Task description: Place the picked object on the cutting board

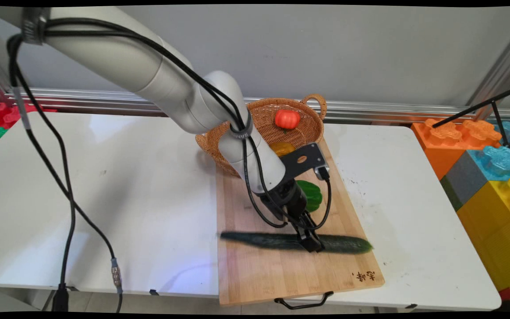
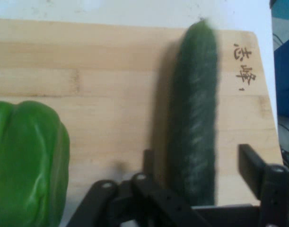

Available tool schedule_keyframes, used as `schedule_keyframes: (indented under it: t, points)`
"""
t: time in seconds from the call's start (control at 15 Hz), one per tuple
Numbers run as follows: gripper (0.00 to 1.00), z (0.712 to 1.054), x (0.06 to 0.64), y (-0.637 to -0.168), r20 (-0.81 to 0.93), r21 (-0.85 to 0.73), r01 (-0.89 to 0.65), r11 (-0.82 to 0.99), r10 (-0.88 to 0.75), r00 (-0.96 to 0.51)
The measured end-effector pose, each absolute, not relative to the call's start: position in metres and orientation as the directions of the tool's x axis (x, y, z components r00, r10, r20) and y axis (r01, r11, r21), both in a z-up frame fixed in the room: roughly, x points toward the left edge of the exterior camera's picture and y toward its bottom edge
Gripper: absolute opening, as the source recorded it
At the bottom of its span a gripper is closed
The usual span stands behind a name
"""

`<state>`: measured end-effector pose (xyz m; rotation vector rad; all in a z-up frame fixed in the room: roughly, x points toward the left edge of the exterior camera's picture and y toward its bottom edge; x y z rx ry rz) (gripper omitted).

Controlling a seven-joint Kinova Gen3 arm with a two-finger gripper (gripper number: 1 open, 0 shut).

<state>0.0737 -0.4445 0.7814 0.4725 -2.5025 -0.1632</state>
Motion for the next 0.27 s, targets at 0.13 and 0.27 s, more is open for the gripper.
schedule_keyframes:
  t: [0.13, 0.27]
  points:
    - [1.00, 0.7774, 0.0725, -0.4453, 0.527, 0.218, -0.293, 0.931, -0.365, -0.767]
    - [1.00, 0.7751, 0.0718, -0.4454, 0.534, 0.217, -0.288, 0.933, -0.360, -0.765]
